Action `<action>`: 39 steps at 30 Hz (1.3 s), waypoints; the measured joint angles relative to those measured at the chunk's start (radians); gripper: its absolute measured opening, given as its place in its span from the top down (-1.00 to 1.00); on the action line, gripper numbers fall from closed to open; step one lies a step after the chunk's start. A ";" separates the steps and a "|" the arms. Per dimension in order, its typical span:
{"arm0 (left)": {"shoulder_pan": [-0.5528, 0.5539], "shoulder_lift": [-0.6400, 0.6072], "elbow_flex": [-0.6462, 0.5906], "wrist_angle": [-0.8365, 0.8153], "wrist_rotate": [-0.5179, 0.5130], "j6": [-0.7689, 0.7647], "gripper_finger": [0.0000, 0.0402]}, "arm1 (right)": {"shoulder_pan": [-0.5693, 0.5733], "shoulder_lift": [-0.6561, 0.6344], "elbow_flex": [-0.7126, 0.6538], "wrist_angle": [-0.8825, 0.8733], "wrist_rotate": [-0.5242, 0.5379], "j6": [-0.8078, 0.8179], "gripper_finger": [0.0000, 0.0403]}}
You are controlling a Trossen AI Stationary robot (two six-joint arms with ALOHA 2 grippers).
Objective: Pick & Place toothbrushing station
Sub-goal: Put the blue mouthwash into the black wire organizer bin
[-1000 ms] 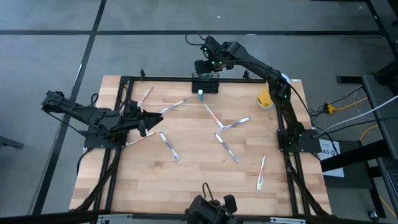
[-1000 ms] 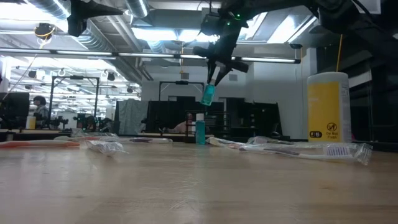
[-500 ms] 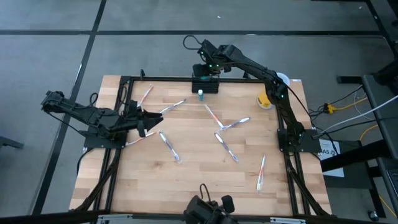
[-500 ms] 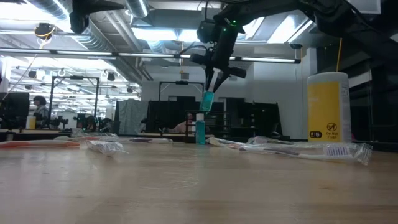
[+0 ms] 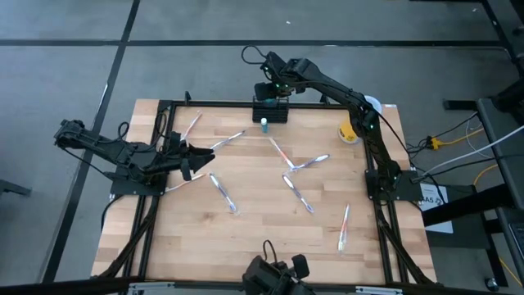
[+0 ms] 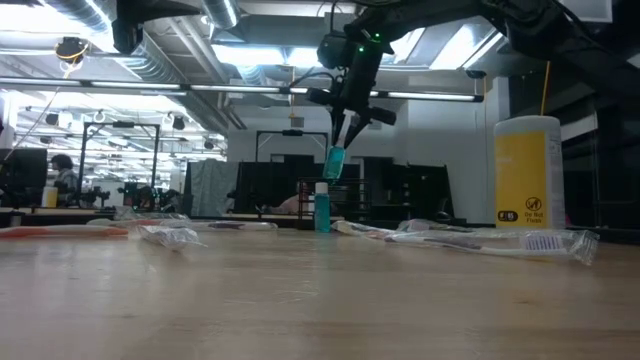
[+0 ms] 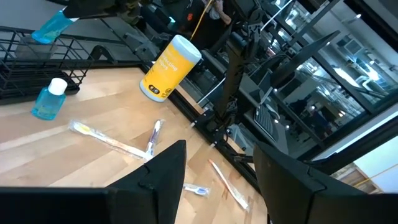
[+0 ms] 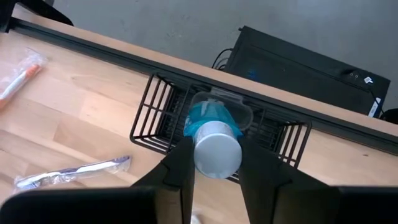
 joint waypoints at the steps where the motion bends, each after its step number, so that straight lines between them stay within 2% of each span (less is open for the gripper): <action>1: 0.000 0.000 0.000 0.001 0.000 0.000 0.08 | 0.000 0.005 0.000 -0.001 0.000 0.000 0.53; 20: 0.000 0.000 0.000 0.020 0.001 0.000 0.08 | 0.006 0.035 0.000 -0.013 0.050 -0.009 0.53; 39: 0.000 0.000 0.000 0.027 0.020 0.000 0.08 | 0.006 0.054 -0.001 0.012 0.027 -0.027 0.53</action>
